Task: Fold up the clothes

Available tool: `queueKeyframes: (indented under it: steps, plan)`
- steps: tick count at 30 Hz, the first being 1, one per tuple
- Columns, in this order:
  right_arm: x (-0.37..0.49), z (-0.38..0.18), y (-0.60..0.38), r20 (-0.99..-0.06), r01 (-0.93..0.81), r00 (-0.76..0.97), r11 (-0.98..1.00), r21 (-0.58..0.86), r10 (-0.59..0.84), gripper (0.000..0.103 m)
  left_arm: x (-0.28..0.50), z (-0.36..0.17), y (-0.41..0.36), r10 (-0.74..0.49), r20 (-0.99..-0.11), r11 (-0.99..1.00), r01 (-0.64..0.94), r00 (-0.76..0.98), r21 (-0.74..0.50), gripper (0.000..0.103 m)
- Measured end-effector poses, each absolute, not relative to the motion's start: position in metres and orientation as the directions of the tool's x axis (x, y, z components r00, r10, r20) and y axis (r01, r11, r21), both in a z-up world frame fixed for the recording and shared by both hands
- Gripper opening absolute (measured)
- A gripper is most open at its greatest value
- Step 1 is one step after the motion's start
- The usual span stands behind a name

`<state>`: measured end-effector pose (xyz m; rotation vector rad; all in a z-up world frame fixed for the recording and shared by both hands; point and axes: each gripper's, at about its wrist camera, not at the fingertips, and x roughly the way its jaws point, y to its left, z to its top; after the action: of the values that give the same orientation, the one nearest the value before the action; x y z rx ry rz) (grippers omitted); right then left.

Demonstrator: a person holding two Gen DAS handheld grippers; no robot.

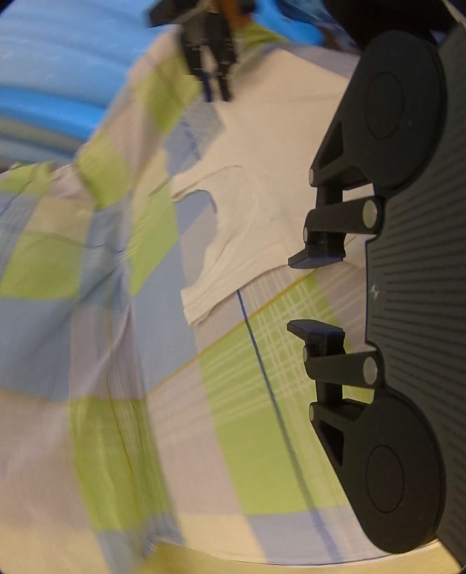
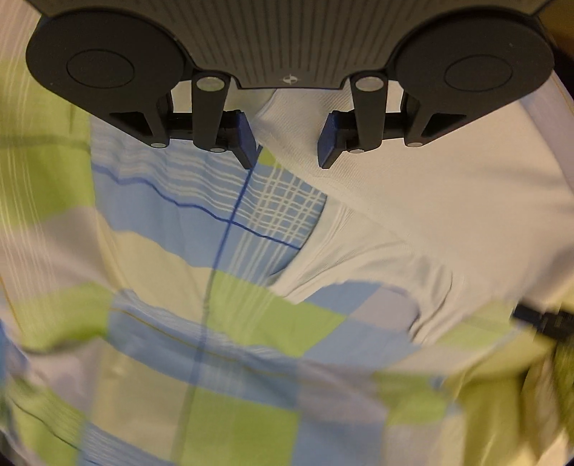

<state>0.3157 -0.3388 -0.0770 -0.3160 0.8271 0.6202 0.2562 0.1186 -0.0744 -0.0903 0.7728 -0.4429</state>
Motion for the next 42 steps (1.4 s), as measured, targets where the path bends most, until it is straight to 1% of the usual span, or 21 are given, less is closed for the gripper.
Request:
queueKeyframes:
  steps: [2, 6, 10, 12, 13, 14, 16, 18, 19, 21, 24, 26, 30, 35, 40, 42]
  plan:
    - [0.314, -0.079, -0.35, -0.749, -0.579, 0.521, 0.814, 0.042, 0.409, 0.046, 0.252, -0.08, 0.119, -0.416, -0.662, 0.907, 0.336, 0.623, -0.254, 0.025]
    - [0.311, -0.087, -0.368, -0.732, -0.496, 0.516, 0.852, 0.166, 0.444, 0.046, 0.257, -0.089, 0.111, -0.455, -0.654, 0.89, 0.323, 0.605, -0.32, 0.025]
    - [0.307, -0.098, -0.377, -0.724, -0.447, 0.505, 0.86, 0.247, 0.47, 0.047, 0.265, -0.095, 0.103, -0.499, -0.636, 0.866, 0.317, 0.589, -0.387, 0.025]
    - [0.311, -0.102, -0.381, -0.717, -0.42, 0.507, 0.863, 0.28, 0.479, 0.047, 0.269, -0.097, 0.097, -0.497, -0.644, 0.867, 0.317, 0.581, -0.384, 0.019]
    - [0.314, -0.104, -0.383, -0.709, -0.404, 0.509, 0.863, 0.305, 0.489, 0.047, 0.27, -0.098, 0.095, -0.49, -0.649, 0.872, 0.315, 0.582, -0.375, 0.011]
    - [0.317, -0.106, -0.386, -0.696, -0.389, 0.513, 0.859, 0.333, 0.502, 0.047, 0.27, -0.099, 0.094, -0.482, -0.651, 0.876, 0.311, 0.587, -0.368, 0.006]
    - [0.324, -0.108, -0.39, -0.681, -0.353, 0.521, 0.856, 0.377, 0.515, 0.047, 0.269, -0.1, 0.096, -0.478, -0.642, 0.878, 0.298, 0.599, -0.376, 0.003]
    - [0.331, -0.11, -0.394, -0.668, -0.314, 0.53, 0.853, 0.417, 0.522, 0.024, 0.265, -0.099, 0.096, -0.472, -0.629, 0.881, 0.297, 0.618, -0.369, 0.002]
    - [0.334, -0.111, -0.396, -0.662, -0.294, 0.534, 0.85, 0.437, 0.526, 0.002, 0.26, -0.097, 0.095, -0.47, -0.616, 0.882, 0.311, 0.632, -0.354, 0.001]
    - [0.329, -0.106, -0.395, -0.651, -0.303, 0.554, 0.854, 0.423, 0.519, 0.003, 0.25, -0.09, 0.09, -0.47, -0.585, 0.883, 0.345, 0.661, -0.319, 0.001]
    - [0.312, -0.085, -0.393, -0.605, -0.358, 0.594, 0.848, 0.391, 0.53, 0.003, 0.236, -0.073, 0.09, -0.476, -0.541, 0.88, 0.368, 0.694, -0.301, 0.001]
    - [0.311, -0.072, -0.391, -0.576, -0.378, 0.62, 0.846, 0.376, 0.533, 0.003, 0.232, -0.062, 0.095, -0.478, -0.509, 0.878, 0.369, 0.716, -0.306, 0.001]
    - [0.337, -0.056, -0.379, -0.543, -0.401, 0.645, 0.843, 0.359, 0.537, 0.003, 0.245, -0.046, 0.111, -0.469, -0.47, 0.879, 0.343, 0.748, -0.33, 0.001]
    - [0.372, -0.04, -0.364, -0.507, -0.427, 0.67, 0.84, 0.335, 0.542, 0.003, 0.284, -0.038, 0.117, -0.435, -0.48, 0.898, 0.333, 0.762, -0.286, 0.001]
    - [0.415, -0.058, -0.341, -0.529, -0.426, 0.665, 0.85, 0.31, 0.527, 0.003, 0.334, -0.051, 0.122, -0.403, -0.518, 0.915, 0.314, 0.755, -0.254, 0.001]
    - [0.432, -0.074, -0.333, -0.568, -0.411, 0.645, 0.858, 0.307, 0.512, 0.003, 0.354, -0.068, 0.124, -0.394, -0.56, 0.919, 0.287, 0.729, -0.272, 0.001]
